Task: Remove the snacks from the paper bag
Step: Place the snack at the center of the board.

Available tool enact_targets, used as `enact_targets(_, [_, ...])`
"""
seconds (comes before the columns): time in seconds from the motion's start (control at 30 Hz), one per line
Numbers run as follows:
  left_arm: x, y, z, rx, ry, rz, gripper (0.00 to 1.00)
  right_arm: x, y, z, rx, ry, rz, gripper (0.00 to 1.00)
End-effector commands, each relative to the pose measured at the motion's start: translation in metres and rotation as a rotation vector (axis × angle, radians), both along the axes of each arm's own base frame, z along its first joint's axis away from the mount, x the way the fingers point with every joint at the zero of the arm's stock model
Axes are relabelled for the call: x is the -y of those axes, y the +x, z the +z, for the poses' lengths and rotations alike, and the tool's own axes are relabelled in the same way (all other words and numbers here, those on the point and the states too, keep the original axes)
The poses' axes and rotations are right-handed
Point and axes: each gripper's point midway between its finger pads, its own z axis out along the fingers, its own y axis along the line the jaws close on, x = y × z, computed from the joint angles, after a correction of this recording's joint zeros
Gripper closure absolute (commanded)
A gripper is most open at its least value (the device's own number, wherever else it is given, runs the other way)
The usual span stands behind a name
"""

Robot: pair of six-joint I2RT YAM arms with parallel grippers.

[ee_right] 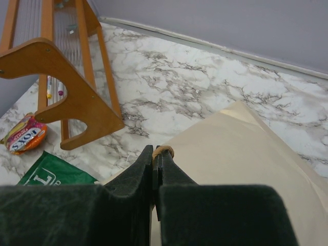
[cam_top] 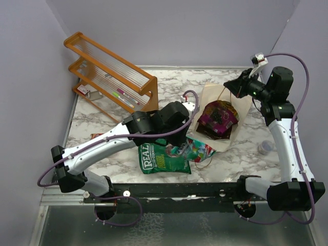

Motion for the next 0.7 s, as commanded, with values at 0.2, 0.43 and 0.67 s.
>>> enact_targets(0.2, [-0.046,-0.003,-0.105,-0.456,-0.034,0.258,1.0,0.005,-0.002,0.005,0.031,-0.023,-0.034,0.98])
enact_targets(0.43, [-0.088,0.0,-0.142,-0.406,0.143,0.373,1.0,0.004,-0.001,0.004,0.027,-0.02,-0.027,0.98])
enact_targets(0.67, [-0.132,0.011,-0.165,-0.303,0.325,0.478,1.0,0.004,0.0,0.001,0.02,-0.018,-0.023,0.98])
